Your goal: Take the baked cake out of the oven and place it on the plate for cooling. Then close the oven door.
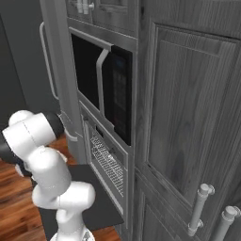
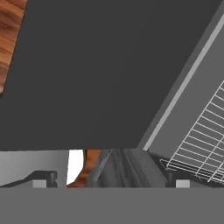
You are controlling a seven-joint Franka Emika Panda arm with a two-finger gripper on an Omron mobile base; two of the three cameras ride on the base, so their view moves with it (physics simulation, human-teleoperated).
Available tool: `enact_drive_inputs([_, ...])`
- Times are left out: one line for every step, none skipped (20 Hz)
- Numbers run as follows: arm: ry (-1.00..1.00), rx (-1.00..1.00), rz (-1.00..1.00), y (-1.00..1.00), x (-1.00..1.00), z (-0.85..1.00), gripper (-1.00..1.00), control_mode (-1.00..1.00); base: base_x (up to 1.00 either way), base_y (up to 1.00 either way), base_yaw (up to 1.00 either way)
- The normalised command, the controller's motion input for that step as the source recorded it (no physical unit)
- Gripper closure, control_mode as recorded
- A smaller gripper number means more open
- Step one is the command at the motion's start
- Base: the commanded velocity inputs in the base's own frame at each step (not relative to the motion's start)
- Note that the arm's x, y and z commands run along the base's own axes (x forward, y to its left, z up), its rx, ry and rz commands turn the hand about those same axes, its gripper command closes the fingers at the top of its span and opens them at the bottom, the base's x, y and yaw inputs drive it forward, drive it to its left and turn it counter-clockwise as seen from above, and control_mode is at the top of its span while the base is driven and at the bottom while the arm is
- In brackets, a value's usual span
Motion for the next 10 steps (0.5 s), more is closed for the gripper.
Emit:
enact_drive_inputs([0.08,-0.31,0.00,-0.31,0.79,-0.66,-1.00,-1.00,0.00,0.00,0.00])
enact_drive_inputs([0.07,-0.30,0.00,-0.36,0.91,-0.51,-1.00,-1.00,0.00,0.00,0.00])
enact_drive_inputs([0.03,-0.29,0.00,-0.38,0.84,-0.42,-1.00,-1.00,0.00,0.00,0.00])
enact_drive_inputs([0.04,-0.30,0.00,-0.27,0.86,-0.48,-1.00,-1.00,0.00,0.00,0.00])
enact_drive_inputs([0.03,-0.33,0.00,-0.20,0.86,-0.40,-1.00,-1.00,0.00,0.00,0.00])
enact_drive_inputs([0.04,-0.33,0.00,-0.20,0.80,-0.42,-1.00,-1.00,0.00,0.00,0.00])
enact_drive_inputs([0.09,-0.34,0.00,-0.19,0.86,-0.39,-1.00,-1.00,0.00,0.00,0.00])
enact_drive_inputs([0.23,-0.33,0.00,-0.24,1.00,-0.29,-1.00,-1.00,0.00,0.00,0.00])
enact_drive_inputs([0.31,-0.33,0.00,-0.16,1.00,-0.34,-1.00,-1.00,0.00,0.00,0.00])
enact_drive_inputs([0.33,-0.33,0.00,-0.16,0.92,-0.36,-1.00,-1.00,0.00,0.00,0.00])
